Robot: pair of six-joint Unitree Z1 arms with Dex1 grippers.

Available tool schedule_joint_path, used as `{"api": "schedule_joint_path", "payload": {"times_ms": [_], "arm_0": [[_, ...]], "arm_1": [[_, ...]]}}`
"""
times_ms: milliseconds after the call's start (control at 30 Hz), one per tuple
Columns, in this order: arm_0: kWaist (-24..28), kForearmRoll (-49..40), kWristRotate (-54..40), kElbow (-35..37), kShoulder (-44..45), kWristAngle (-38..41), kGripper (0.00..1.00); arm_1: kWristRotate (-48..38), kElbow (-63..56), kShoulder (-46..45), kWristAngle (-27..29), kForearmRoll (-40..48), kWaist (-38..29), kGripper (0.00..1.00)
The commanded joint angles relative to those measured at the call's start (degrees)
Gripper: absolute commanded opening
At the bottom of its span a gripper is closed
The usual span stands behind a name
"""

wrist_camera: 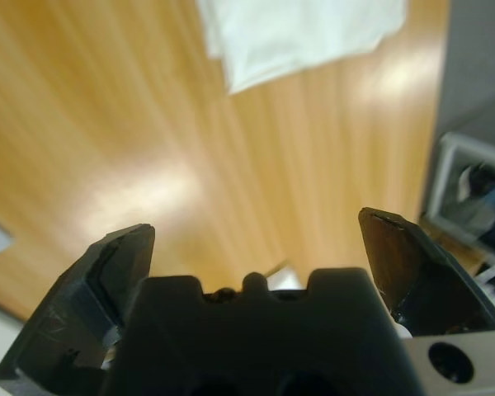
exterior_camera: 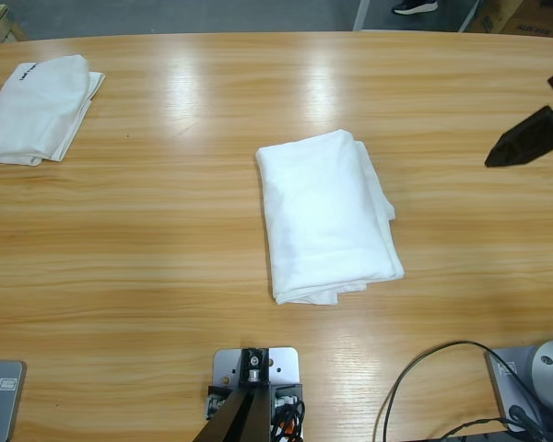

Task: Fold clothes

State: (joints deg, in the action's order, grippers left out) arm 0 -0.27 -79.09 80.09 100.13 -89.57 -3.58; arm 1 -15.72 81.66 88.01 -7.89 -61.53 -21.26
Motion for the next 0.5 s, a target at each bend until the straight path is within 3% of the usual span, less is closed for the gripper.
{"api": "schedule_joint_path", "payload": {"times_ms": [33, 200, 333, 500], "arm_0": [[10.0, 0.6, -2.2, 18.7, -20.9, -2.1, 0.964], [15.4, -0.7, -7.2, 32.4, -31.5, -3.6, 0.964], [15.5, -6.2, -10.4, 47.2, -42.1, -5.9, 0.964], [14.4, -12.0, -10.7, 53.1, -50.4, -8.8, 0.964]], "arm_1": [[0.2, -4.1, 3.4, 0.0, 0.5, -1.2, 1.0], [0.2, -3.3, 7.3, -0.3, 1.7, -1.2, 1.0], [0.2, -0.6, 10.8, -0.2, 1.7, -1.2, 1.0], [0.2, 4.6, 15.1, 0.0, -0.1, -1.2, 1.0]]}}
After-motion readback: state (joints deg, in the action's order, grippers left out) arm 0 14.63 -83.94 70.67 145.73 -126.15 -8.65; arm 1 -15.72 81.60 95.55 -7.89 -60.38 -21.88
